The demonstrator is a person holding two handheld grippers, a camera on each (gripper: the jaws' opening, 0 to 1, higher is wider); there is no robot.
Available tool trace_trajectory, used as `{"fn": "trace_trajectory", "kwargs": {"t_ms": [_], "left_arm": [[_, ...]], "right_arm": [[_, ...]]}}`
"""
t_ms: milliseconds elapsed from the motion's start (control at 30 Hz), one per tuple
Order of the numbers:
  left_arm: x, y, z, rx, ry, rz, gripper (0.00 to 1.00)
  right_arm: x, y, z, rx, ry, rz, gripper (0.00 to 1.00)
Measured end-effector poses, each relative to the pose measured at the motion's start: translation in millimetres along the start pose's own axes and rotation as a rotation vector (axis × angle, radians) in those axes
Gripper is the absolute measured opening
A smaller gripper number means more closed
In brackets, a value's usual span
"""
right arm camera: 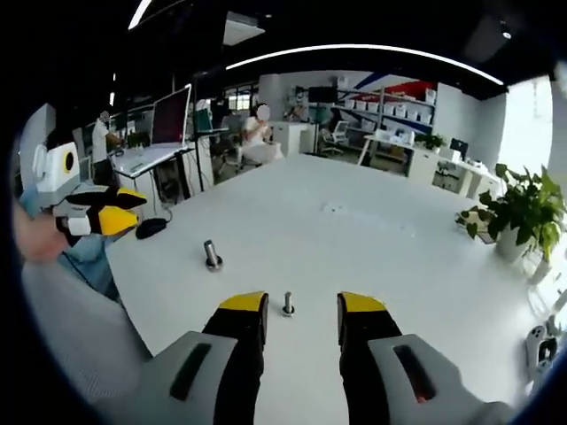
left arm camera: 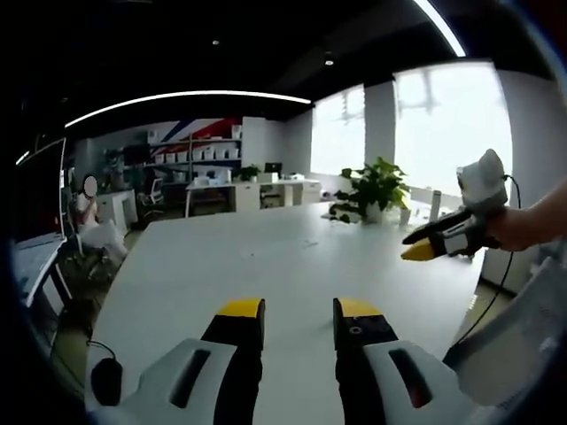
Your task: Place the washer onto the threaded stud by aligning its center hole with the stud, sliding it down to the base, and recovering from edge contact or off-axis alignment until the washer reaches the visible bottom stop.
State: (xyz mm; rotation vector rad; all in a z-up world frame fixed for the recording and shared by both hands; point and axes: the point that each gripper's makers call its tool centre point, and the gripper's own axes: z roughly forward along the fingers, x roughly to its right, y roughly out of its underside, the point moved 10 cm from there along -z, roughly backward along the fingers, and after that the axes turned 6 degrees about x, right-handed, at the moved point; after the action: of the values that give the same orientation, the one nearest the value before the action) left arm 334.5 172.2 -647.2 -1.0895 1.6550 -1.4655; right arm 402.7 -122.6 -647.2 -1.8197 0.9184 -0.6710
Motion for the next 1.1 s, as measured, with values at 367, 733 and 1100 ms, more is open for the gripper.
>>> {"fn": "trace_trajectory", "kwargs": {"t_ms": [367, 733, 1100], "left_arm": [[2.5, -0.6, 0.2, -0.001, -0.003, 0.030, 0.29], [2.3, -5.0, -0.1, 0.025, -0.009, 0.053, 0.29], [-0.1, -10.1, -3.7, 0.077, -0.027, 0.054, 0.29]], "right_arm": [[6.0, 4.7, -26.9, 0.172, 0.117, 0.105, 0.32], [3.8, 13.6, -30.1, 0.244, 0.203, 0.181, 0.33], [3.9, 20.9, -30.7, 0.277, 0.224, 0.193, 0.33]]}}
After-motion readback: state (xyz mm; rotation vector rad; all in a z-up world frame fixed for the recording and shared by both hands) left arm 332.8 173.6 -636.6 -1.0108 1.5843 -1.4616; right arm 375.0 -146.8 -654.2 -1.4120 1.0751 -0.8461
